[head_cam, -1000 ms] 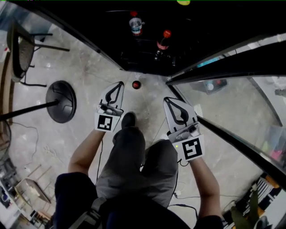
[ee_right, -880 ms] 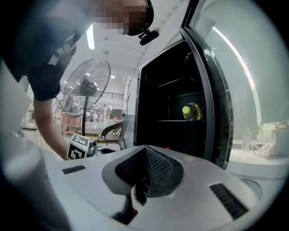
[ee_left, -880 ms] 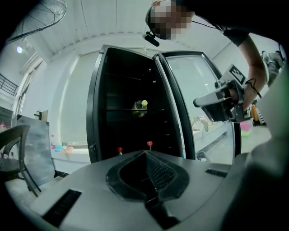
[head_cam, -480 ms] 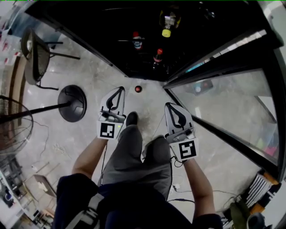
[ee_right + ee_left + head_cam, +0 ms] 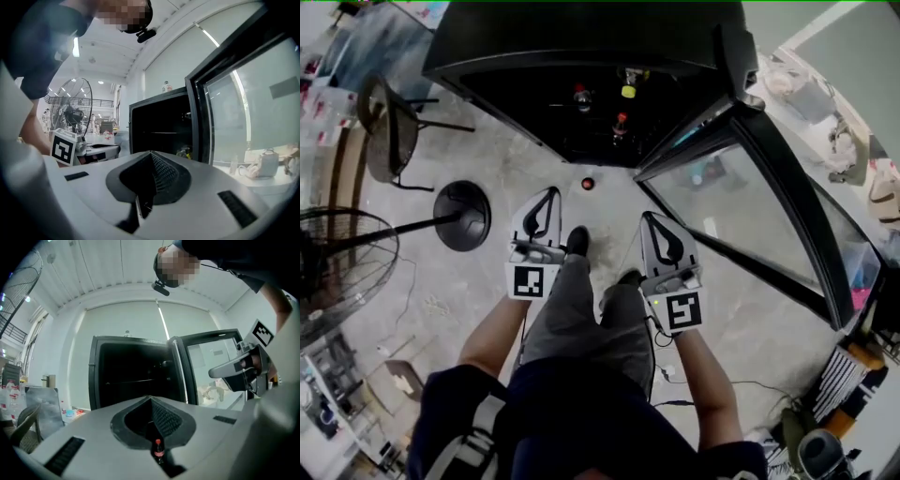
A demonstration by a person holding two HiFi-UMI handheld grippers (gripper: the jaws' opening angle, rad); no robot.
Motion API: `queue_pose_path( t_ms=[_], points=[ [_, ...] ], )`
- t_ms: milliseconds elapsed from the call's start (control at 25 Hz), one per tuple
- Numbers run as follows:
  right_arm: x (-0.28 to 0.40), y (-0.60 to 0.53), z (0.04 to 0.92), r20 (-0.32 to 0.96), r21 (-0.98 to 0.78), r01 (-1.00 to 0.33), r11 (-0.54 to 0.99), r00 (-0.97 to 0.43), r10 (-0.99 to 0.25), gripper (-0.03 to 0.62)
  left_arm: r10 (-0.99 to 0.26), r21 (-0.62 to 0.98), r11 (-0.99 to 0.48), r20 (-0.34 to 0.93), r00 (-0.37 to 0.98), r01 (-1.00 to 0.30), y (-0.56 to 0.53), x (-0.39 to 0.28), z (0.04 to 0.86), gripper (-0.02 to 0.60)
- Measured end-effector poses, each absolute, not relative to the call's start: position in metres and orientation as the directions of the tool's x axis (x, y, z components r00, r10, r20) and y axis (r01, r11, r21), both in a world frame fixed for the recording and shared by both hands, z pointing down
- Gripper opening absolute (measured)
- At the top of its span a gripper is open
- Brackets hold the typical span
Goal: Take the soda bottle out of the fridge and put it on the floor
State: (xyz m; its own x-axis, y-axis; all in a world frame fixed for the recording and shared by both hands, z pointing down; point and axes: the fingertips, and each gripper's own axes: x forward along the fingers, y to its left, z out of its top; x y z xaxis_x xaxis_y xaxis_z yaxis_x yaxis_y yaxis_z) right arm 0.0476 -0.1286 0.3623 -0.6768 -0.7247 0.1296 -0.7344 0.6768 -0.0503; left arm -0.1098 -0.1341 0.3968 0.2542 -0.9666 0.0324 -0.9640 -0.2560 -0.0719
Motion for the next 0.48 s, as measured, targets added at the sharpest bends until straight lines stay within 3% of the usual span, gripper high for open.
queue_pose_path(
  t_ms=[480],
  points=[
    [0.073, -0.102, 0.242, 0.098, -0.030, -0.782, 0.622, -0.622, -0.777, 0.018, -0.967, -0.056, -0.253, 0.032, 0.252, -0.966, -0.112, -0.095, 0.272, 0.023]
  ],
)
